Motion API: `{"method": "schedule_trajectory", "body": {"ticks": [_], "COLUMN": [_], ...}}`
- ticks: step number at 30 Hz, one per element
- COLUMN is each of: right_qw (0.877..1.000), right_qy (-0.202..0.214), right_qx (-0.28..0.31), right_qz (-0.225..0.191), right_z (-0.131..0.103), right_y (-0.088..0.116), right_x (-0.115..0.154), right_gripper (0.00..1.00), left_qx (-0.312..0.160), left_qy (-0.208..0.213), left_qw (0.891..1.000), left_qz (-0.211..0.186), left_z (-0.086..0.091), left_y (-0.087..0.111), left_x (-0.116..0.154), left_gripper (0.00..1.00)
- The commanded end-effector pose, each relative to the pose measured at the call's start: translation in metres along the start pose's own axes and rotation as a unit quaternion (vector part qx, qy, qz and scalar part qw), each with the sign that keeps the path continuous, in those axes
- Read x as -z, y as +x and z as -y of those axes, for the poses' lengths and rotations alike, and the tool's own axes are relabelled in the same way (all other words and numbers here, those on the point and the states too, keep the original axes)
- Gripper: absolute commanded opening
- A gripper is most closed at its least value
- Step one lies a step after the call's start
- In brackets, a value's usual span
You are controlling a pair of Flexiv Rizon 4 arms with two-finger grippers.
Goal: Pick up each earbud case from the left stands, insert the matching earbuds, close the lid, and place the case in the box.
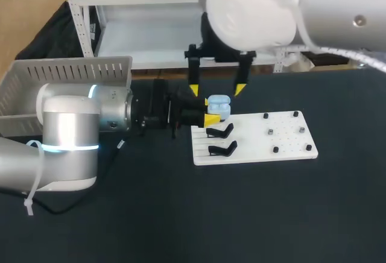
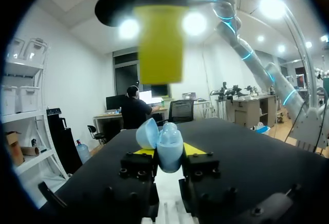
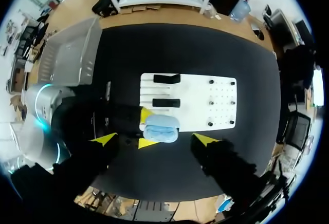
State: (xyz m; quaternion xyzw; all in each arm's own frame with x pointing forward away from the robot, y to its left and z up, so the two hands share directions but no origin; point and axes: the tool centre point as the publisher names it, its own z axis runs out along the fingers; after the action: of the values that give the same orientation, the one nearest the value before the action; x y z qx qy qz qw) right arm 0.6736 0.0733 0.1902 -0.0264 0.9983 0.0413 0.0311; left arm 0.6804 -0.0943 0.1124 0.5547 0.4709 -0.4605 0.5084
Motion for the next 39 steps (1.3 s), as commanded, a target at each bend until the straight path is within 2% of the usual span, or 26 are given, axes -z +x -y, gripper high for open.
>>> {"method": "schedule_trajectory", "body": {"ticks": [1,7,12,26,35,39], "right_qw": [0.999,0.997,0.997,0.997,0.996,0.995], "right_qy": [0.009,0.016,0.017,0.008,-0.001,0.001], "right_qx": [-0.031,-0.068,-0.071,-0.066,-0.073,-0.077], "right_qz": [0.019,0.013,0.002,-0.023,0.051,0.061], "right_z": [0.022,0.045,0.048,0.044,0.046,0.049], "right_y": [-0.003,-0.021,-0.023,0.008,-0.002,-0.015], "right_x": [0.0,-0.013,-0.024,-0.032,0.001,0.004], "right_gripper": [1.0,1.0,1.0,1.0,1.0,1.0], "left_qx": [0.0,0.0,0.0,0.0,0.0,0.0], "left_qy": [-0.001,-0.001,-0.001,-0.001,-0.001,-0.001], "left_qw": [1.0,1.0,1.0,1.0,1.0,1.0], "left_qz": [0.0,0.0,0.0,0.0,0.0,0.0], "left_z": [0.0,0.0,0.0,0.0,0.0,0.0], "left_y": [0.0,0.0,0.0,0.0,0.0,0.0], "left_x": [0.0,0.0,0.0,0.0,0.0,0.0], "left_gripper": [0.0,0.0,0.0,0.0,0.0,0.0]}}
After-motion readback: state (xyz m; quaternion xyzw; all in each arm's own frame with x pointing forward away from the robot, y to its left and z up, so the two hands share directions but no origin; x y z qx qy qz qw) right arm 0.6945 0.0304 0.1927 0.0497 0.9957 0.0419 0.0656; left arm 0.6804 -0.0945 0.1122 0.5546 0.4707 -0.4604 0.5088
